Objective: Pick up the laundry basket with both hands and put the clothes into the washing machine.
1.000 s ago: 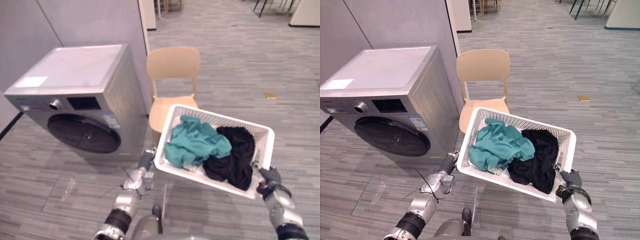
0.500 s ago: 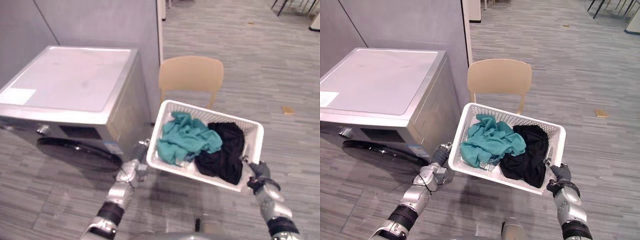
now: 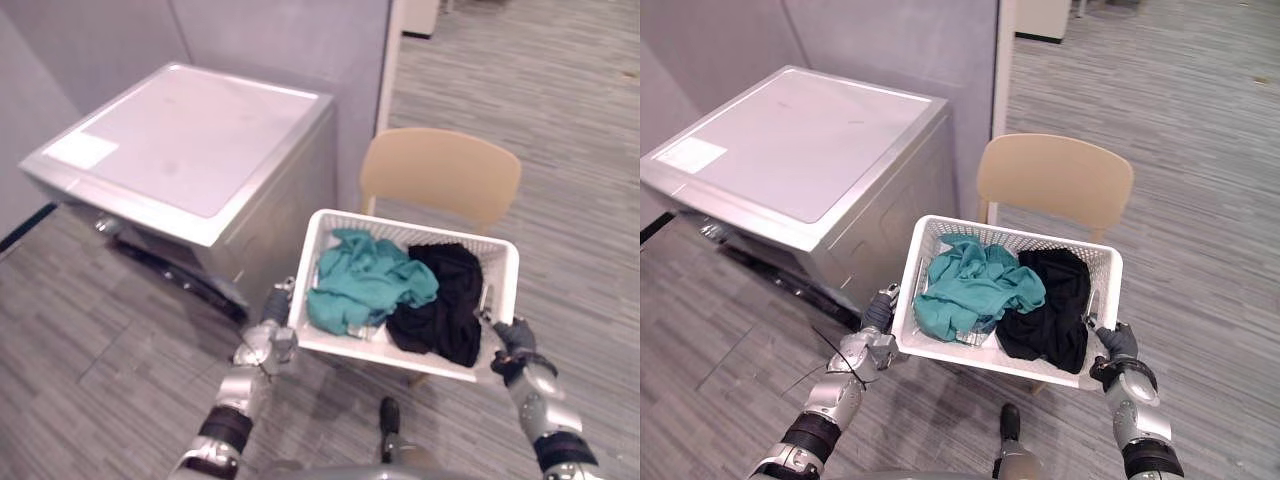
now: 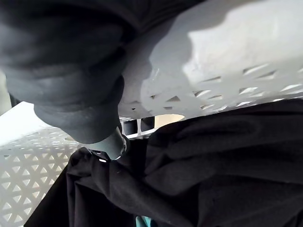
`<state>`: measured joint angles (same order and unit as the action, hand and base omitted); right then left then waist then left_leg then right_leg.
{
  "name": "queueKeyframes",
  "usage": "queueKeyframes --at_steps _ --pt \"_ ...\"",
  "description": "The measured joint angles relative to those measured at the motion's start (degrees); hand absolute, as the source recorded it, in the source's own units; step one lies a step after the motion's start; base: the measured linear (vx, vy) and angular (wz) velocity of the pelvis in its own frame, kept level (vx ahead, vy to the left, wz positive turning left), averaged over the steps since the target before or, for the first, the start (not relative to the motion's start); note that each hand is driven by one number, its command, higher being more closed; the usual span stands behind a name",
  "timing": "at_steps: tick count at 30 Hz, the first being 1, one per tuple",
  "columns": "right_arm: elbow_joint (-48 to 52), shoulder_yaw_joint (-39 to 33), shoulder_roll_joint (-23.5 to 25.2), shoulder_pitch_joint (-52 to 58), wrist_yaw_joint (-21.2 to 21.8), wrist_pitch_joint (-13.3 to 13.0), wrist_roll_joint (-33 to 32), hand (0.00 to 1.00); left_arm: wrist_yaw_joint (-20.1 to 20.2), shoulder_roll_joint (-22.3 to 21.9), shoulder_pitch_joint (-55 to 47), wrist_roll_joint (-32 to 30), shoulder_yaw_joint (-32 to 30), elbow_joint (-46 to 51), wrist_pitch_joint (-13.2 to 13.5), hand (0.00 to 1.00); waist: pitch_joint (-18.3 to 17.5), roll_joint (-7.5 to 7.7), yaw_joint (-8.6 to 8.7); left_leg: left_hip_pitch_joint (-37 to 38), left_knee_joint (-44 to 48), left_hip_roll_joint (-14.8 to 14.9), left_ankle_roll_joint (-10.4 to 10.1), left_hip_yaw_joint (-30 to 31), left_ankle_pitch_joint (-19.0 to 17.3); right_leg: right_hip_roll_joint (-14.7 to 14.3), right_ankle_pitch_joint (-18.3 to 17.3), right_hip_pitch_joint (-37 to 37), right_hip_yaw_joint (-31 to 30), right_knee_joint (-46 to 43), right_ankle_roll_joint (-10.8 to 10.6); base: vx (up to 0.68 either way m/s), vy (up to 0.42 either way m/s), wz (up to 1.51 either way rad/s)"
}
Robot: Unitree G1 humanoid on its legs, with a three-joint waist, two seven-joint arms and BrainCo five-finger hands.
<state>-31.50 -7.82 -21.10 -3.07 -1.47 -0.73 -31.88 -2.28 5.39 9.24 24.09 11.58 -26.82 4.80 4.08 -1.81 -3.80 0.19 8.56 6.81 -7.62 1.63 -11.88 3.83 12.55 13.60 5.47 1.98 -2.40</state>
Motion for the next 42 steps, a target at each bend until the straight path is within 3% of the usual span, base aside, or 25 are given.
queueKeyframes --at_steps 2,3,4,5,6,10,12,16,23,32,40,42 --pt "1.96 0.02 -0.16 0.22 0.00 0.09 0.00 1.00 -0.01 0.62 -0.35 0.01 -0.02 1.26 -0.04 1.00 1.07 0.20 0.02 -2.04 1.22 -0.15 -0.05 -0.06 -0.07 0.34 0.09 0.26 0.68 2.09 -0.06 -0.10 -0.004 0.37" --pt "3.70 0.56 -1.19 -0.17 -0.01 0.11 0.00 1.00 -0.04 0.90 -0.76 0.01 -0.12 2.32 0.03 1.00 2.29 -1.10 -0.58 -3.58 0.92 1.86 0.47 -0.54 -0.49 -0.91 -0.95 0.69 0.92 2.08 -0.31 -0.09 -0.044 -0.01" --pt "3.99 0.83 -1.59 -1.07 -0.01 0.04 0.00 1.00 -0.05 0.79 -0.78 0.01 -0.55 2.66 0.11 1.00 3.73 -2.20 -0.94 -3.57 1.16 3.06 -0.02 -0.79 -1.05 -1.62 -3.25 2.48 0.38 -4.10 0.72 -0.08 -0.026 -0.12" --pt "4.06 1.26 -2.02 -1.64 0.00 0.05 0.06 1.00 -0.07 1.05 -1.55 0.01 -0.61 4.12 -0.51 1.00 5.37 -1.82 -0.98 -3.34 2.61 2.52 -1.03 -1.44 -1.12 -1.80 -9.80 6.72 -0.76 -18.01 1.55 -0.04 -0.033 -0.16" --pt "4.03 2.12 -2.58 -1.83 0.01 0.10 0.27 1.00 -0.15 0.84 -2.90 0.02 -0.56 4.89 -0.42 1.00 5.93 -1.26 -1.22 -3.85 3.77 2.29 -1.57 -1.58 -1.61 -2.11 -11.23 6.69 -2.25 -17.56 0.62 -0.03 -0.012 -0.20" --pt "4.04 3.33 -3.09 -4.17 0.02 0.10 0.53 1.00 -0.11 2.62 -2.68 -0.05 -0.35 6.70 -0.54 1.00 6.61 -0.82 -1.70 -7.57 4.12 3.28 -1.49 -4.39 -1.86 -4.30 -3.23 5.61 -5.85 -4.20 1.05 -0.06 0.009 -0.62" --pt "4.04 3.24 -3.04 -5.87 -0.49 0.09 0.51 1.00 -0.33 3.37 0.22 -0.11 -0.36 6.62 -0.48 1.00 8.41 1.86 -1.66 -9.86 6.09 2.39 -0.78 -6.75 -2.16 -3.78 2.22 5.21 -8.18 3.56 0.59 -0.05 0.039 -0.55" --pt "3.96 3.17 -4.24 -9.49 -2.02 0.10 0.42 1.00 -1.65 4.14 7.81 -1.41 -0.41 4.01 -0.33 1.00 11.62 2.25 -1.65 -14.38 11.98 2.32 -0.08 -7.71 -5.01 -3.88 5.01 7.87 -10.44 3.83 0.39 -0.12 0.101 -0.32" --pt "-0.05 3.59 -4.35 -19.97 -4.26 0.00 -0.37 1.00 -6.63 6.04 23.69 -2.54 -0.99 -6.04 0.50 1.00 15.07 2.71 -1.76 -20.80 19.05 2.39 0.99 -8.20 -8.04 -4.00 6.92 11.91 -12.60 3.82 -0.65 -0.16 0.096 -0.16" --pt "-10.55 10.07 -4.08 -34.27 -6.09 -0.15 -1.45 1.00 -11.10 9.13 40.65 -2.86 -3.35 -20.64 0.52 1.00 19.66 4.40 -1.75 -27.07 25.10 2.10 2.35 -8.93 -10.42 -4.26 8.59 16.52 -14.88 3.81 -1.63 -0.17 0.069 -0.13" --pt "-18.64 15.15 -4.59 -47.64 -6.20 -0.03 -1.46 1.00 -12.90 12.25 51.24 -1.03 -5.35 -25.99 0.00 1.00 20.73 5.54 -1.38 -30.28 27.32 2.02 2.82 -9.65 -11.38 -4.81 9.48 19.72 -16.58 3.80 -0.69 -0.13 0.046 -0.14" --pt "-21.69 15.89 -4.68 -52.85 -6.20 -0.02 -1.46 1.00 -12.99 14.11 54.43 -0.97 -5.54 -26.92 -0.16 1.00 21.60 5.58 -1.27 -30.55 27.63 2.04 2.80 -9.71 -11.44 -5.16 8.37 20.16 -16.80 3.82 2.22 -0.14 0.010 -0.18"
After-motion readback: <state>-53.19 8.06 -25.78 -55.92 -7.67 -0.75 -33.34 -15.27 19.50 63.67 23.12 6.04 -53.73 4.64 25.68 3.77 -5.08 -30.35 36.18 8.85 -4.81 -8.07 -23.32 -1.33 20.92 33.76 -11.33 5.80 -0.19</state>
